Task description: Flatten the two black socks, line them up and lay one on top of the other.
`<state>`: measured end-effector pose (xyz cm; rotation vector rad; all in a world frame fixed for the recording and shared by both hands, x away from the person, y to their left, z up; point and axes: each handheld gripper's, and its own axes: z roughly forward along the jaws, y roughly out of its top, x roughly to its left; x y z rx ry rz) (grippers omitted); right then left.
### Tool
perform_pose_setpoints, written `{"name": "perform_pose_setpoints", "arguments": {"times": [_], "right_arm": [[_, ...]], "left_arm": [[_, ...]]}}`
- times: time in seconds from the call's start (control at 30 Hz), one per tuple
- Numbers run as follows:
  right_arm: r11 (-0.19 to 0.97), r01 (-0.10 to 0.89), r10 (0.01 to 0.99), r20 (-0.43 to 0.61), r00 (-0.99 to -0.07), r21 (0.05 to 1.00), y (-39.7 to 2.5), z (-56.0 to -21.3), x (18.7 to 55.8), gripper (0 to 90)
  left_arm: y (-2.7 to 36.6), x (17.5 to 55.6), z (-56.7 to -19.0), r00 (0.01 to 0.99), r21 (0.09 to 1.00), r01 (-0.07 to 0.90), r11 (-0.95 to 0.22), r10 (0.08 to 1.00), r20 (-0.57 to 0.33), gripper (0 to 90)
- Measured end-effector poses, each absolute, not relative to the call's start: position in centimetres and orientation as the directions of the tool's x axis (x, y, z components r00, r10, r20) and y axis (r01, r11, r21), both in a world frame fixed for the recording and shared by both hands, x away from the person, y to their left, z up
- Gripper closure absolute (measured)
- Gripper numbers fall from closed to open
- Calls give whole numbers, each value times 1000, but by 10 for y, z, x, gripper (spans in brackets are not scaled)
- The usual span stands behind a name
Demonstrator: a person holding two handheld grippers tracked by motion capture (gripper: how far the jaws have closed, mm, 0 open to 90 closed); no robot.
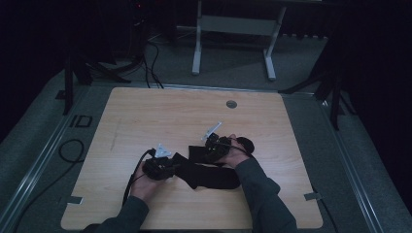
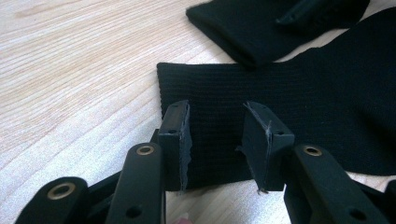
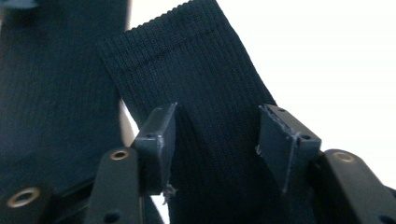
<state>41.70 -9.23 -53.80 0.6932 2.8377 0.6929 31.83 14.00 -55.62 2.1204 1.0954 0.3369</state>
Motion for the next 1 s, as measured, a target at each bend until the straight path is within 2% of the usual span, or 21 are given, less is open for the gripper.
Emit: {"name": "perform_pose_setpoints", "arguments": {"times": [0.1, 0.2, 0.33, 0.6, 1.0], "right_arm": [[771, 441, 509, -29, -860, 459, -90, -537, 418, 560], [747, 480, 554, -32, -832, 459, -89, -536, 420, 692], [710, 531, 609, -24, -793, 464, -89, -536, 421, 820], [640, 590, 652, 58, -756, 493, -95, -534, 420, 837], [592, 535, 607, 103, -788, 602, -94, -491, 387, 836]], "left_arm": [[140, 318, -556, 606, 698, 603, -386, 791, -86, 622], [140, 318, -556, 606, 698, 602, -387, 791, -84, 621], [139, 318, -556, 604, 700, 602, -385, 792, -84, 621], [139, 317, -557, 605, 700, 600, -388, 793, -79, 620], [138, 314, -557, 592, 705, 602, -374, 802, -81, 614]]}}
